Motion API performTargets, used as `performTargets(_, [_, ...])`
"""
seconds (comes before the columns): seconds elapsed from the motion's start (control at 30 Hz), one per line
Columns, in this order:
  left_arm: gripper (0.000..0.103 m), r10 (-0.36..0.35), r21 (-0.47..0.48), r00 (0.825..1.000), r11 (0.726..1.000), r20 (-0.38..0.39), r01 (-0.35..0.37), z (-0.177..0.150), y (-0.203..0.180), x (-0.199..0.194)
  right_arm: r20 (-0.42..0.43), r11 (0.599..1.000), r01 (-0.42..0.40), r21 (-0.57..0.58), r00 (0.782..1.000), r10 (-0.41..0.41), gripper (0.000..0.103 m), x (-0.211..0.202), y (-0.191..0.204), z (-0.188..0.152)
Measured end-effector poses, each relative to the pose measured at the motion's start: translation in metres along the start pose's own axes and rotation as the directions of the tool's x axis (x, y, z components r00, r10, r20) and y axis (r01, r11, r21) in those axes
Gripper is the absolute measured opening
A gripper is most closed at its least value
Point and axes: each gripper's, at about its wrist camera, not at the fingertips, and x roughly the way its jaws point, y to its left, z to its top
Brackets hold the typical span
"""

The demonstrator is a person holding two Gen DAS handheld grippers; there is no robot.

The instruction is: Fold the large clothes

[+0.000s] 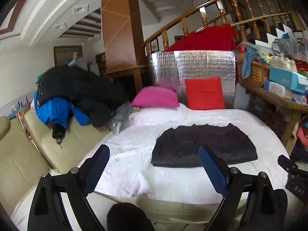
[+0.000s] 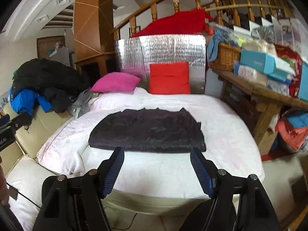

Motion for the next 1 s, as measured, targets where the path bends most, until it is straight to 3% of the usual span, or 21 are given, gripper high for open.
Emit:
performTargets(0.4, [0.094,0.034,-0.008,0.997,0.999,0.074,-0.034,0.013,0.0,-0.037,0.081,1.0,0.007,0.02,0.997,-0.008,0.075,-0.042,0.012,0.008])
performTargets(1.0, [0.094,0.035,-0.004,0.999,0.999,0.041,-0.035,0.009,0.001,-0.027,0.03,0.999,-0.002,0.045,1.0,0.001,0.075,-0.027,0.021,0.002])
